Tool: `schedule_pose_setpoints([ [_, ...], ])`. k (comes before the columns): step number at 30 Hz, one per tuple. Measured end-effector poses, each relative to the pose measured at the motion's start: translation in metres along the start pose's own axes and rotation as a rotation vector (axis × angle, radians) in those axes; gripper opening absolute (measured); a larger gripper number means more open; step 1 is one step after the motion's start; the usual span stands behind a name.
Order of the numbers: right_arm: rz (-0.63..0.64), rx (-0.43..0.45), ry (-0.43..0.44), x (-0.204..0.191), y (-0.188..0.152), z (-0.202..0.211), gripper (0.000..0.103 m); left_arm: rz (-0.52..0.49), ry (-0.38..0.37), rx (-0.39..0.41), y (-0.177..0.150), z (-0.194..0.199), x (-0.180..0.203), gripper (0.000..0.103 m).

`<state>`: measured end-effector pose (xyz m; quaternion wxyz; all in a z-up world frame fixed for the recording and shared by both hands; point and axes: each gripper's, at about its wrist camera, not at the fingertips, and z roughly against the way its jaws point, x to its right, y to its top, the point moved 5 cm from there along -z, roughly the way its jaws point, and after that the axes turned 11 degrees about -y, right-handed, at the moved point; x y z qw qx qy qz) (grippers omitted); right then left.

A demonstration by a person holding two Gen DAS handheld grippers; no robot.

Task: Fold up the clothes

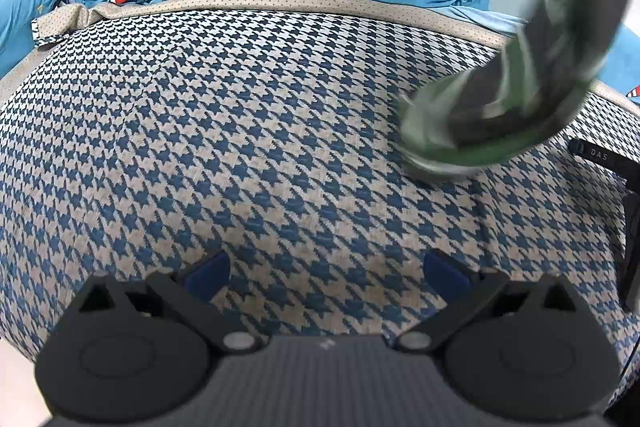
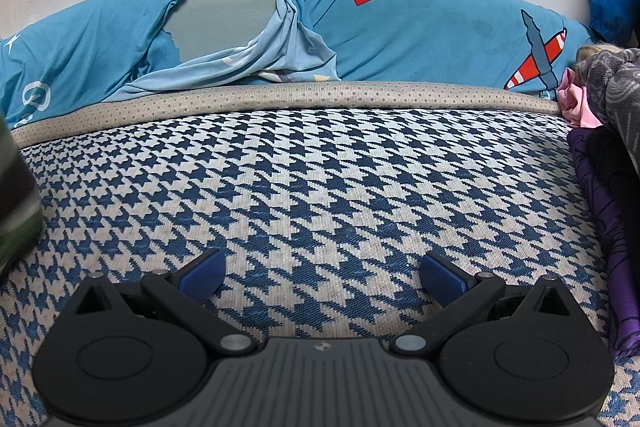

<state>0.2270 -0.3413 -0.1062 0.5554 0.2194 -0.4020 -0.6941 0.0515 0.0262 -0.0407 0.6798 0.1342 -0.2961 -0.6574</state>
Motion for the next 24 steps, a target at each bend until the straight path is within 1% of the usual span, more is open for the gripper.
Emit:
schedule_pose_setpoints([
  [6,0.0,0.0,0.0,-0.0001,0.0001,0.0,0.103,0.015,0.004,0.003,0.0016,0.0016,-0.0024,0.103],
  [10,0.0,0.0,0.0,-0.0001,0.0001,0.0,0.103,0.005,0.018,0.0,0.0013,0.0,-0.0021,0.103],
  [17,0.0,0.0,0.0,-0.0001,0.0001,0.0,0.103,0.019,0.011,-0.003,0.0014,-0.003,-0.0031,0.103],
  [21,0.0,0.0,0.0,-0.0001,0.0001,0.0,0.103,0.001,0.017,-0.007,-0.0015,-0.0045,0.001,0.103],
  [24,0.0,0.0,0.0,-0.0002,0.0001,0.0,0.103,-0.013,0.006,-0.01,-0.0024,-0.0042,0.0041,0.103],
])
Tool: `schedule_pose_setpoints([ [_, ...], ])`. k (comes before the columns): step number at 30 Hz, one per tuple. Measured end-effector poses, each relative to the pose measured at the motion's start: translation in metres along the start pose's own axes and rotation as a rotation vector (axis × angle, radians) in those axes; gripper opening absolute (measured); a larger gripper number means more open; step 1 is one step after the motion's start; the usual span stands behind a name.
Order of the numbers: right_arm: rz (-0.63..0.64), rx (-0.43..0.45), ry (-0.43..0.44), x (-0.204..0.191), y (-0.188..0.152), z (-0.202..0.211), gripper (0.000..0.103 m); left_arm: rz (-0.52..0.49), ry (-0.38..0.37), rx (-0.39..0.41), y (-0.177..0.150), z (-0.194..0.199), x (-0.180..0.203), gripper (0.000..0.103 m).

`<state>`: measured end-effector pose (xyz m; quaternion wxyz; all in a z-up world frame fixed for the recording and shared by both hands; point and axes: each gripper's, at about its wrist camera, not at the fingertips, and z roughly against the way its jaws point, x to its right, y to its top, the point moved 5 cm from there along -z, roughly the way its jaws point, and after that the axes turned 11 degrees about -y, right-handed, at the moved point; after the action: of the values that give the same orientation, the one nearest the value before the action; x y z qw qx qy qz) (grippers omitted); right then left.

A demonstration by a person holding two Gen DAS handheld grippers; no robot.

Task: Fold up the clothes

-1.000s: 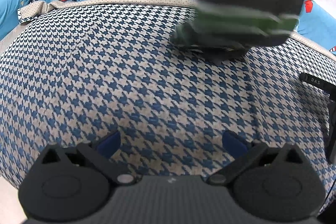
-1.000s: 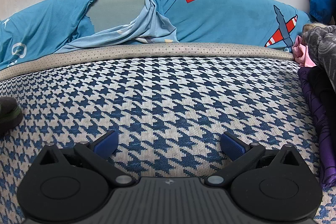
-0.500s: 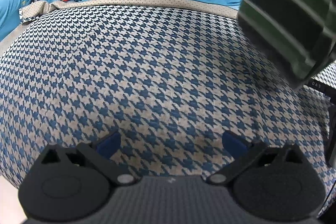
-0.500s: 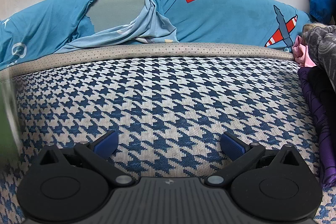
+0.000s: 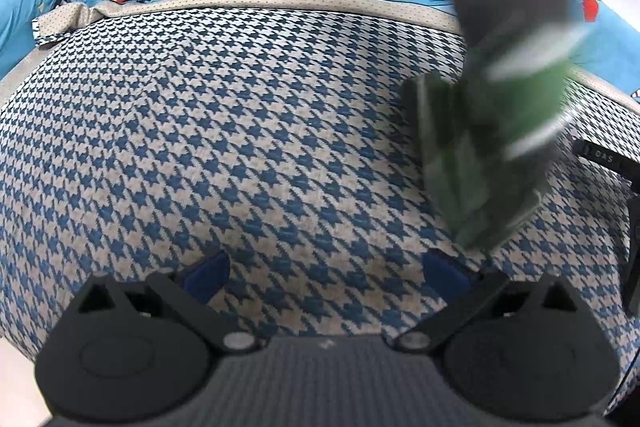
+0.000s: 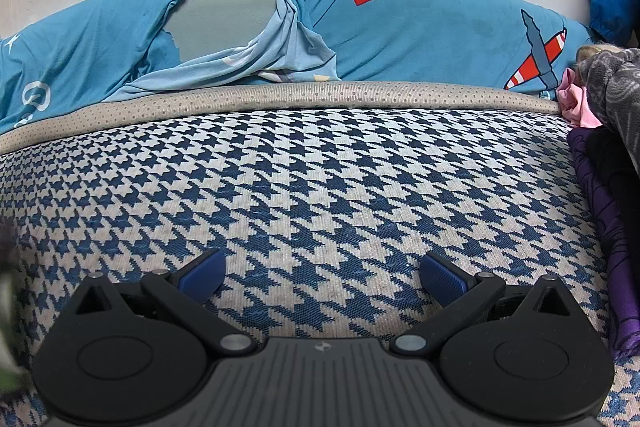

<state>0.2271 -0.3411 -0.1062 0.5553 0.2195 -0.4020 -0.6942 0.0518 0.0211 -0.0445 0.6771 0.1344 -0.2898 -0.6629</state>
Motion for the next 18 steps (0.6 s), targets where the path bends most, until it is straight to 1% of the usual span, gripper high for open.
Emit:
schedule_pose_setpoints([
  [7,0.0,0.0,0.0,0.0,0.0,0.0,0.103,-0.026,0.018,-0.004,0.0,-0.005,0.006,0.103],
  [18,0.0,0.0,0.0,0.0,0.0,0.0,0.103,0.004,0.042,-0.007,0.007,-0.014,0.005,0.103],
])
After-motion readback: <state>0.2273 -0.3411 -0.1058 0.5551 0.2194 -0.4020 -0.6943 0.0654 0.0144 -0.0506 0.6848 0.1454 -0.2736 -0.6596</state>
